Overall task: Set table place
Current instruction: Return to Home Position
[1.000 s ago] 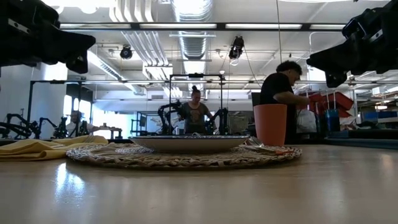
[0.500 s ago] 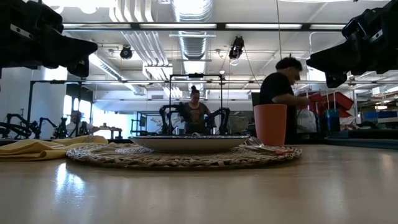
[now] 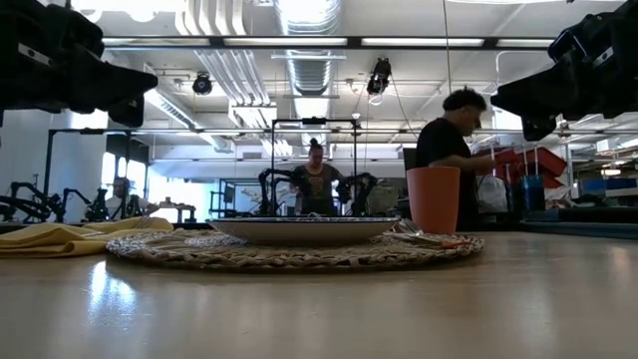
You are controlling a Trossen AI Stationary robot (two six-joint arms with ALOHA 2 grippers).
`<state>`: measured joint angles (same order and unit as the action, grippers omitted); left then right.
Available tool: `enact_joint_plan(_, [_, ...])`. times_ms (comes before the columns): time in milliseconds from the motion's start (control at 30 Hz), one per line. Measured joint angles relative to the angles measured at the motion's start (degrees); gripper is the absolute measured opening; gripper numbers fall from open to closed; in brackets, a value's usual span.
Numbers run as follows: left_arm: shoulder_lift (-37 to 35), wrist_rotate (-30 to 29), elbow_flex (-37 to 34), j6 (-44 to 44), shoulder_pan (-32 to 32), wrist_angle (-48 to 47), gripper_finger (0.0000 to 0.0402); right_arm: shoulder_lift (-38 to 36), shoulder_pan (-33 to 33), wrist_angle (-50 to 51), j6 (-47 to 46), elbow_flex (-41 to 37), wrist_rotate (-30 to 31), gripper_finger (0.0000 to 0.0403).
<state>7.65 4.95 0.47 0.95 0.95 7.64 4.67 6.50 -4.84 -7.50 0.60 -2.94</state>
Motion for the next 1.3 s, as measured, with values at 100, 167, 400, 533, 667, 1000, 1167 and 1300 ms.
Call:
enact_joint_plan(100, [0.5,0.0,0.0,0.0,0.0,0.0,0.0,0.0,0.0,0.0,0.0,0.0,0.0,0.0086])
enact_joint_plan(167, [0.9,0.0,0.0,0.0,0.0,0.0,0.0,0.0,0.0,0.0,0.0,0.0,0.0,0.0081])
enact_joint_plan(400, [2.4,0.0,0.0,0.0,0.0,0.0,0.0,0.0,0.0,-0.8,-3.6,0.0,0.2,0.006])
enact_joint_plan(533, [3.3,0.0,0.0,0.0,0.0,0.0,0.0,0.0,0.0,-1.1,-16.5,0.0,0.4,0.0048])
enact_joint_plan(667, [4.1,0.0,0.0,0.0,0.0,0.0,0.0,0.0,0.0,-1.1,-22.8,0.0,0.1,0.004])
enact_joint_plan(1000, [5.9,0.0,0.0,0.0,0.0,0.0,0.0,0.0,0.0,-1.2,-21.9,0.0,0.1,0.0045])
enact_joint_plan(1167, [6.8,0.0,0.0,0.0,0.0,0.0,0.0,0.0,0.0,-1.2,-21.9,0.0,0.1,0.0057])
enact_joint_plan(1300, [7.3,0.0,0.0,0.0,0.0,0.0,0.0,0.0,0.0,-1.2,-21.9,0.0,0.1,0.0066])
